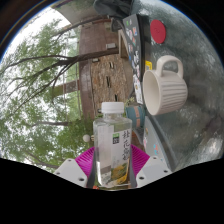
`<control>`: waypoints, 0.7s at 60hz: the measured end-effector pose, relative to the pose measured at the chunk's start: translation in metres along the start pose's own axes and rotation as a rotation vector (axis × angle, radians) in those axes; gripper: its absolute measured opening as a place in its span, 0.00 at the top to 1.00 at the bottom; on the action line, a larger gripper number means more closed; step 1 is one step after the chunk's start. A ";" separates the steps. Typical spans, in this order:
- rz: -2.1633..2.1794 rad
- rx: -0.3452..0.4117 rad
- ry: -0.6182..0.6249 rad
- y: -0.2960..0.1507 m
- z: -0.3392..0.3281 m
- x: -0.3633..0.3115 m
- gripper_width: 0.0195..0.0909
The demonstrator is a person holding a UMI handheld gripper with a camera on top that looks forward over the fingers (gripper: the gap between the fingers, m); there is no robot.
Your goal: Pour water
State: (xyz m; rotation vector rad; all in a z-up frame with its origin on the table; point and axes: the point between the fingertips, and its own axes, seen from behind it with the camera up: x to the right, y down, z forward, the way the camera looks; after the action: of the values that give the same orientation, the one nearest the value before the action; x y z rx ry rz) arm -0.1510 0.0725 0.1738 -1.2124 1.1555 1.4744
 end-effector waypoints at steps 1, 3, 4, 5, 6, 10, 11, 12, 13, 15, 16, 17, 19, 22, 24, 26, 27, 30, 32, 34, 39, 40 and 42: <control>0.035 0.005 -0.006 -0.004 -0.001 0.000 0.58; 0.095 0.025 -0.006 0.008 -0.005 -0.008 0.58; 0.130 0.025 -0.010 0.006 -0.006 -0.008 0.58; 0.166 0.024 -0.016 0.005 -0.007 -0.009 0.58; 0.203 0.023 -0.024 0.004 -0.008 -0.010 0.58; 0.325 0.009 -0.066 -0.019 -0.005 -0.008 0.58; 0.344 0.013 -0.073 -0.020 -0.007 -0.008 0.58; 0.365 0.019 -0.074 -0.022 -0.008 -0.013 0.58; 0.387 0.024 -0.076 -0.022 -0.013 -0.012 0.58; 0.420 0.030 -0.077 -0.023 -0.017 -0.013 0.58; 0.439 0.032 -0.078 -0.024 -0.019 -0.013 0.58; 0.446 0.045 -0.073 -0.011 -0.009 -0.023 0.58; 0.465 0.044 -0.081 -0.010 -0.013 -0.026 0.58; 0.485 0.040 -0.083 -0.011 -0.010 -0.027 0.58; 0.491 0.038 -0.079 -0.011 -0.013 -0.027 0.58; 0.498 0.038 -0.073 -0.011 -0.013 -0.027 0.58; 0.502 0.037 -0.071 -0.010 -0.014 -0.027 0.58; 0.502 0.025 -0.074 -0.007 -0.016 -0.027 0.58; 0.488 0.015 -0.075 -0.003 -0.020 -0.029 0.58; 0.459 0.002 -0.077 0.005 -0.027 -0.034 0.58; 0.293 -0.039 -0.089 0.020 -0.061 -0.042 0.58; 0.242 -0.046 -0.093 0.023 -0.064 -0.048 0.58; 0.129 -0.059 -0.108 0.031 -0.073 -0.068 0.58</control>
State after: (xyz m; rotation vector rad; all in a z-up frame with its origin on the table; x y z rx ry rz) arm -0.1595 -0.0096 0.2382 -1.0999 1.1419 1.6609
